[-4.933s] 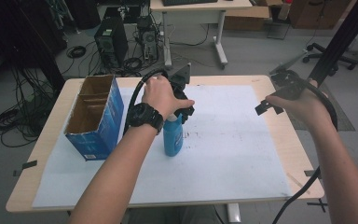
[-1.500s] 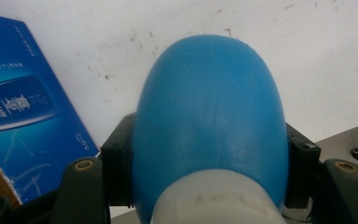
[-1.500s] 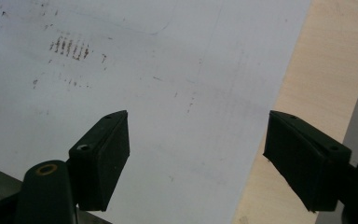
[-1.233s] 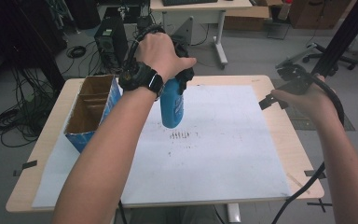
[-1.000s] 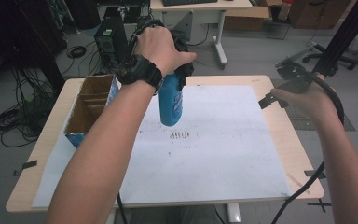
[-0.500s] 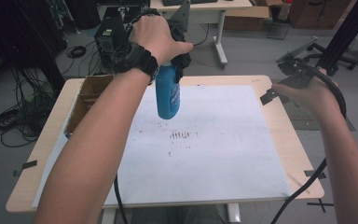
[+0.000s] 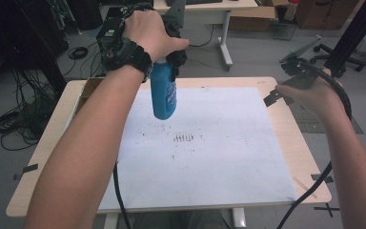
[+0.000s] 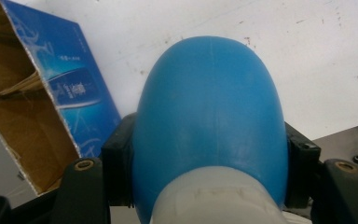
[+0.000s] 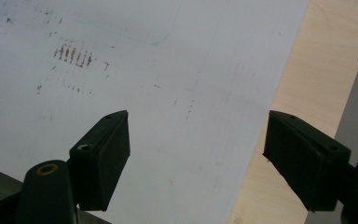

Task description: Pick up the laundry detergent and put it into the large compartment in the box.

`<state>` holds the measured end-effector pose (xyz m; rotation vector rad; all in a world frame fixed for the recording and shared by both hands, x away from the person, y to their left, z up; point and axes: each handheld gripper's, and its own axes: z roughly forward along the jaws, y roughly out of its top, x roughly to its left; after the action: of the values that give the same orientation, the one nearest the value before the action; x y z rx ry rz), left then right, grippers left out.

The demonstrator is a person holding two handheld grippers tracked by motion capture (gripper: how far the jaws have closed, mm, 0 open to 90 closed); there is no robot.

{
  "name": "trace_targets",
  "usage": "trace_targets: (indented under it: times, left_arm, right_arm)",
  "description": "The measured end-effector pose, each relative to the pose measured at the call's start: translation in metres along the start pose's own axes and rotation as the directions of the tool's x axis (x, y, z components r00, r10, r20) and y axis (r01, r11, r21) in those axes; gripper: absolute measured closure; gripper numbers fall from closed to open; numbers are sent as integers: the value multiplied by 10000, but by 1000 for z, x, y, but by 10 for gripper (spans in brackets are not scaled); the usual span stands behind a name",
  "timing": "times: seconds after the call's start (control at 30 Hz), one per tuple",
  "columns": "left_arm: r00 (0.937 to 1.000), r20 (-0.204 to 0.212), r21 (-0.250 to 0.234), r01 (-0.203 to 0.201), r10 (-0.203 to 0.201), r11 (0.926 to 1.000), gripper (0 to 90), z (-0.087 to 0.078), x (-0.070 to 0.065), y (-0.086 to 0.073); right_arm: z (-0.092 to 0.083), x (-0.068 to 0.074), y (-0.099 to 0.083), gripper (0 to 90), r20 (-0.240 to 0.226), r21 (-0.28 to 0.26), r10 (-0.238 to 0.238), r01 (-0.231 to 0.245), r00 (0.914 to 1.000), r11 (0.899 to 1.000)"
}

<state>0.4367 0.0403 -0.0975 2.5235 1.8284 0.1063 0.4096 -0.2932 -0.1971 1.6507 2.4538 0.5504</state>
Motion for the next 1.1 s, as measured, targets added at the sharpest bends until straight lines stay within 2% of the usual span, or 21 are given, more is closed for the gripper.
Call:
trace_targets:
  times: [0.17,0.37,0.5,0.67,1.1]
  left_arm:
    - [9997,100,-51,213,-213,9998,374,-2,14,-2]
    - [9987,-102,-67,495,-496,9987,375,-3,33,-6]
    - [9976,-80,-110,684,-685,9976,375,-4,47,-9]
    - [9949,-15,-181,1005,-1005,9948,375,-6,65,-15]
    - [9836,-366,-275,1756,-1766,9841,375,-8,108,-28]
  right_arm:
    - [1,-1,0,228,-1,-6,14,-14,10000,10000]
    - [2,-1,1,228,22,42,32,-32,10000,10000]
    - [2,-1,2,228,49,36,40,-40,10000,10000]
    - [2,-1,2,228,76,70,54,-54,10000,10000]
    - [4,-2,3,227,52,60,162,-162,9999,9999]
